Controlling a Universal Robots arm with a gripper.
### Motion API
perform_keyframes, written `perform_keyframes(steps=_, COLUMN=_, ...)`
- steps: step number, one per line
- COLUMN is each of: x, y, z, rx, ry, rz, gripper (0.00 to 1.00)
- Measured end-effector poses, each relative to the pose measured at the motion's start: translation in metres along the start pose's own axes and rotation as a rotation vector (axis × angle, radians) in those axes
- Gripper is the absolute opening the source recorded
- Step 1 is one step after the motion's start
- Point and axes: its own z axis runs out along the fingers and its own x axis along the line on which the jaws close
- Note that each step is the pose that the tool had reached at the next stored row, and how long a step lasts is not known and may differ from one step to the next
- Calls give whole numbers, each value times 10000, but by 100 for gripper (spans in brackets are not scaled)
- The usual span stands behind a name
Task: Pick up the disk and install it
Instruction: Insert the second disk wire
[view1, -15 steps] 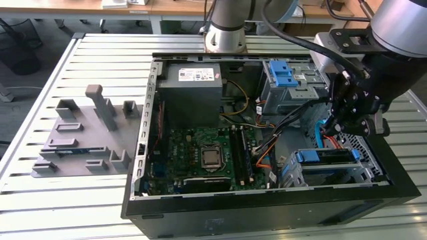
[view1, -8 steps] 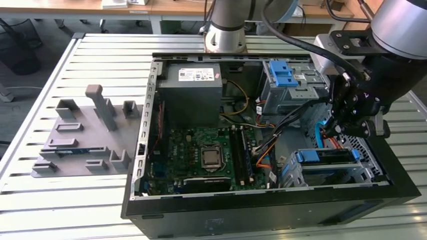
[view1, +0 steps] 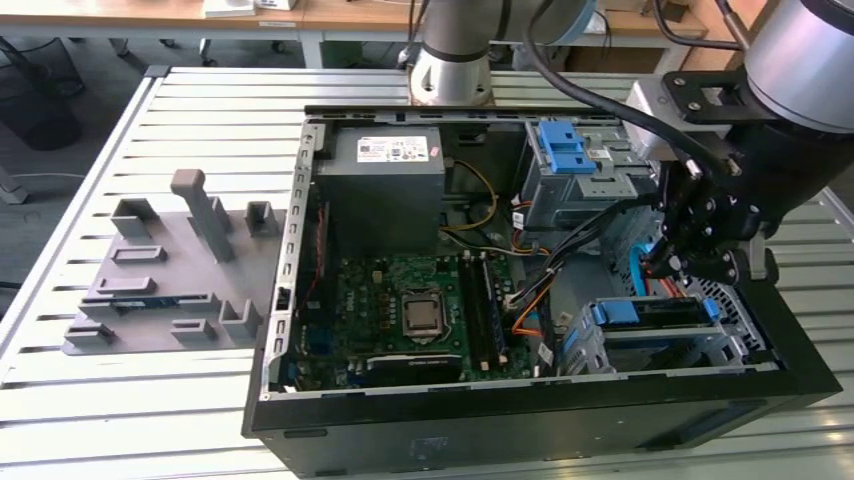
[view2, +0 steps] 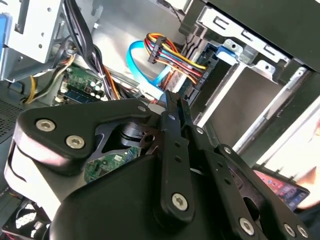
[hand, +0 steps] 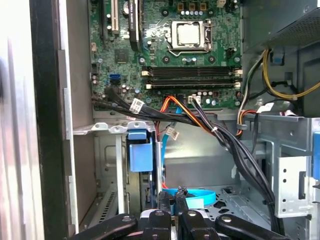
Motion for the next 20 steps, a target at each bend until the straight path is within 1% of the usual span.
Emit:
perform_keyframes(steps=1, x=11, y=0, z=4, rx=-5, ry=-116, rz=6, gripper=16)
perform_keyframes(steps=3, x=33, y=-1, z=14, rx=-14, ry=-311, rz=16, gripper=16)
perform_keyframes(steps=4, x=44, y=-1, z=20, rx=-18, ry=-389, rz=20, gripper=16)
perform_keyframes(steps=5, x=55, y=-1, z=29, rx=-20, ry=-442, rz=22, gripper=16)
perform_keyframes(steps=6, x=66, y=-1, z=42, rx=-21, ry=-459, rz=23, gripper=16)
perform_keyframes(steps=9, x=113, y=-1, z=78, rx=-22, ry=-462, rz=23, gripper=16)
perform_keyframes(steps=11, x=153, y=-3, z=92, rx=-21, ry=-463, rz=23, gripper=16)
perform_keyframes(steps=14, x=196, y=-4, z=103, rx=-21, ry=-462, rz=23, gripper=16)
perform_keyframes(steps=20, x=208, y=-4, z=108, rx=-21, ry=-458, rz=24, gripper=16)
